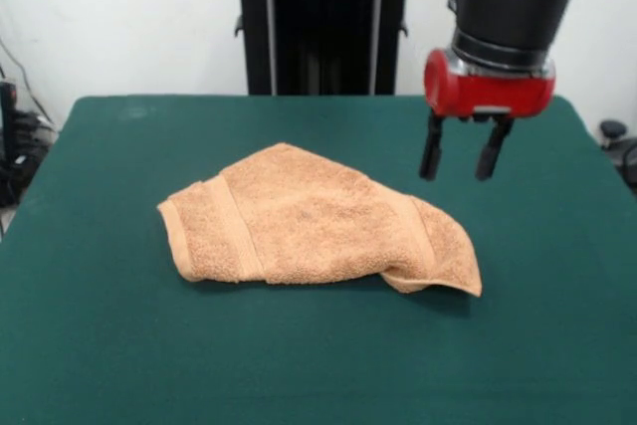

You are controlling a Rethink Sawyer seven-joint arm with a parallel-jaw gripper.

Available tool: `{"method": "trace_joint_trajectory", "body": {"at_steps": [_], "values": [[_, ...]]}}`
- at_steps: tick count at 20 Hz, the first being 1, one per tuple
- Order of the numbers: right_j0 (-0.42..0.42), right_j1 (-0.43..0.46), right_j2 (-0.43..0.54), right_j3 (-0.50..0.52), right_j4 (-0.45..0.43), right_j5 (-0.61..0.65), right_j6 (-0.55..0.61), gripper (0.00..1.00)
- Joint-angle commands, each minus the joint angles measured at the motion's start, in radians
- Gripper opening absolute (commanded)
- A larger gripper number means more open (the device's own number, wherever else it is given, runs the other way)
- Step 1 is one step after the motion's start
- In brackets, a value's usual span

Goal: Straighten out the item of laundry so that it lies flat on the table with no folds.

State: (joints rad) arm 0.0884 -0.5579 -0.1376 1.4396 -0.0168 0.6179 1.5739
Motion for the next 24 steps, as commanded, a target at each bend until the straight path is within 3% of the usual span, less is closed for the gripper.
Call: {"method": "trace_joint_trajectory", "body": {"at_steps": [1, 19, 24], "values": [[0.044, 0.103, 0.01, -0.13, 0.043, 0.049, 0.263, 1.0], [0.056, 0.247, -0.017, -0.308, 0.09, 0.067, 0.268, 1.0], [0.045, 0.253, -0.014, -0.306, 0.095, 0.062, 0.255, 1.0]]}}
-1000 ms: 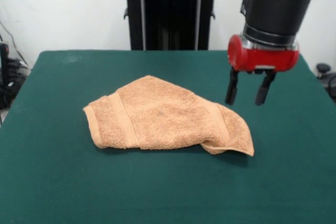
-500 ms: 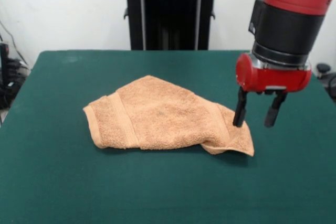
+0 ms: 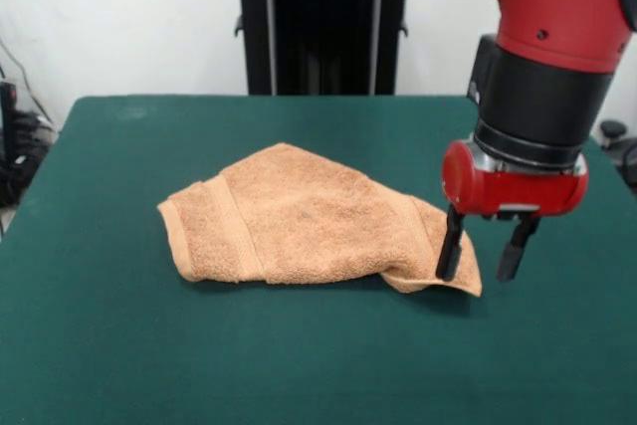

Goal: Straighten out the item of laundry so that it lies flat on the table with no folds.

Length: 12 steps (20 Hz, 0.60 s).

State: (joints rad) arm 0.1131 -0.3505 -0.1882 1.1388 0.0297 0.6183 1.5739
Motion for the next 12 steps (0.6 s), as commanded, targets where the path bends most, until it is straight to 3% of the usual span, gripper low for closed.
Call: {"method": "trace_joint_trajectory", "body": {"at_steps": [1, 12], "values": [[0.017, 0.047, 0.039, -0.004, 0.048, 0.057, 0.25, 1.0], [-0.009, 0.047, 0.056, 0.035, 0.041, -0.004, 0.219, 1.0]]}}
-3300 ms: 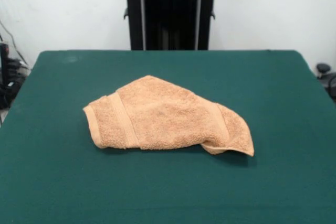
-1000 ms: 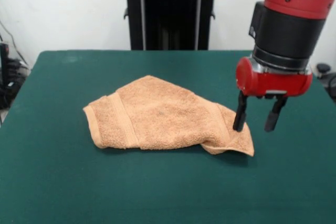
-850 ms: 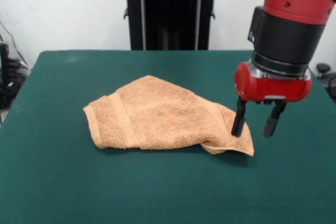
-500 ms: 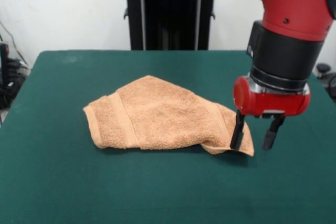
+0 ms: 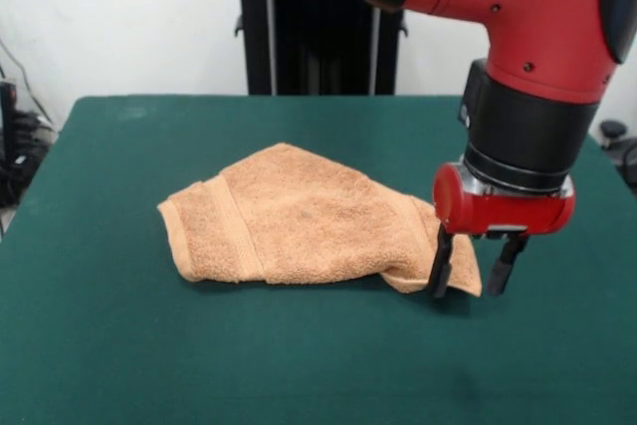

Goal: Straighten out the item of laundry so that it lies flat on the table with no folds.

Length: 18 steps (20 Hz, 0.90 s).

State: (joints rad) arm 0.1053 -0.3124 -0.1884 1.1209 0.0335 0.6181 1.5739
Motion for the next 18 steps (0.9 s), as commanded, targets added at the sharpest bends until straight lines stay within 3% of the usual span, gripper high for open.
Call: {"method": "trace_joint_trajectory", "body": {"at_steps": [1, 8, 18], "values": [[-0.002, -0.004, 0.058, 0.073, 0.037, -0.005, 0.218, 1.0], [0.018, -0.097, 0.047, 0.198, 0.042, 0.007, 0.236, 1.0], [0.048, -0.154, 0.031, 0.255, 0.046, 0.046, 0.26, 1.0]]}}
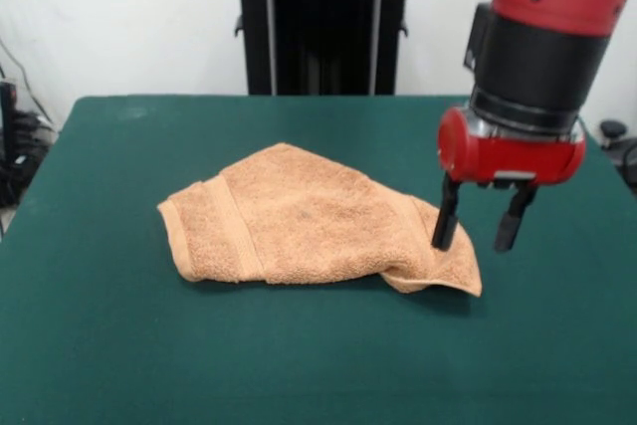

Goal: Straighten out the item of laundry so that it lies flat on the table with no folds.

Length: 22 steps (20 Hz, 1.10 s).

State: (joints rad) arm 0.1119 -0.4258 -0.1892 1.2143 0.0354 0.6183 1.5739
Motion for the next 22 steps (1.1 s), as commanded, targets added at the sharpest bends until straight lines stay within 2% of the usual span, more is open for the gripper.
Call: {"method": "trace_joint_trajectory", "body": {"at_steps": [1, 12, 22], "values": [[0.041, -0.043, 0.032, 0.165, 0.044, 0.046, 0.26, 1.0], [0.028, -0.042, 0.046, 0.204, 0.036, 0.045, 0.228, 1.0], [0.004, -0.016, 0.065, 0.244, 0.025, -0.026, 0.21, 1.0]]}}
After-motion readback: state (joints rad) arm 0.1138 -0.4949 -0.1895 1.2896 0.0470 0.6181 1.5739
